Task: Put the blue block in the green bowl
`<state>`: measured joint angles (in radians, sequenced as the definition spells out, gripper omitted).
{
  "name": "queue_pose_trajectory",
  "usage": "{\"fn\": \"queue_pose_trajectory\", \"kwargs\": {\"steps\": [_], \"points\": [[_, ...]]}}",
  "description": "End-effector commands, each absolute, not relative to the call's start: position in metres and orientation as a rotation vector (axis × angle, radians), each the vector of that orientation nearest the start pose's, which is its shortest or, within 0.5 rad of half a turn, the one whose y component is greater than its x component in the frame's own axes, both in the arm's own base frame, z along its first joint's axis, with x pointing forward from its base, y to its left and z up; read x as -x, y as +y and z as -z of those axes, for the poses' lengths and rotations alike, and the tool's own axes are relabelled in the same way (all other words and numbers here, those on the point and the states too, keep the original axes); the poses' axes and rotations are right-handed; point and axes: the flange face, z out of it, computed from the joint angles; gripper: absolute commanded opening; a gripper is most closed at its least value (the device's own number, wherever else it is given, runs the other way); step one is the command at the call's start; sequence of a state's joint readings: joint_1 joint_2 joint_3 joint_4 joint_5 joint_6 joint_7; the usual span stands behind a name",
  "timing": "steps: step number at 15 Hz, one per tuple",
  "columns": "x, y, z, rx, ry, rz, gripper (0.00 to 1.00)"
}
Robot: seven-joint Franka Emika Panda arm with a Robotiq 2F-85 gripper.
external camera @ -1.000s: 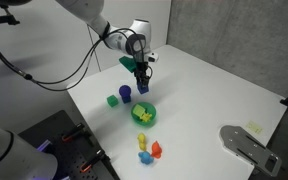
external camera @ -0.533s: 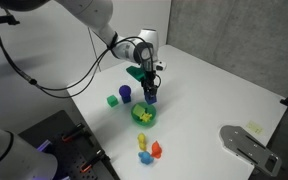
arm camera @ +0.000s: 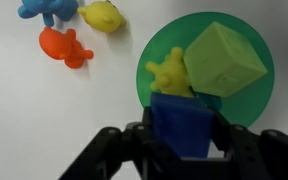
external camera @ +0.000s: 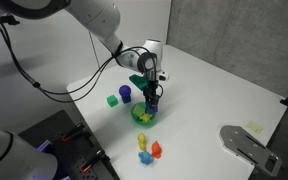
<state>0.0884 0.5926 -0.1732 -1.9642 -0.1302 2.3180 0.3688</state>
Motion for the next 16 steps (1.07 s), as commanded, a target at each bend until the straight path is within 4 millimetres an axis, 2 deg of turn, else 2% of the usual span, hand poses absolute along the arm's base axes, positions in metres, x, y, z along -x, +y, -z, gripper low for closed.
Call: {"fn": "queue_pose_trajectory", "kwargs": {"steps": [1,5,6,7,9,11,13,16], "points": [[-0.586,-0.055,-0.146,3.303,0.553,-0.394,0.31],[-0.584,-0.050,-0.139,3.305,0.538,-0.417,0.31],[-0.583,-0.049,-0.139,3.306,0.535,-0.417,0.45],[-0.583,-0.049,-0.140,3.306,0.532,-0.418,0.81],[-0.584,-0.046,-0.144,3.304,0.526,-0.412,0.83],[-0.585,-0.040,-0.155,3.297,0.503,-0.386,0.98],[-0.587,-0.032,-0.169,3.291,0.472,-0.354,1.00],[-0.589,-0.010,-0.203,3.269,0.407,-0.299,1.00]]}}
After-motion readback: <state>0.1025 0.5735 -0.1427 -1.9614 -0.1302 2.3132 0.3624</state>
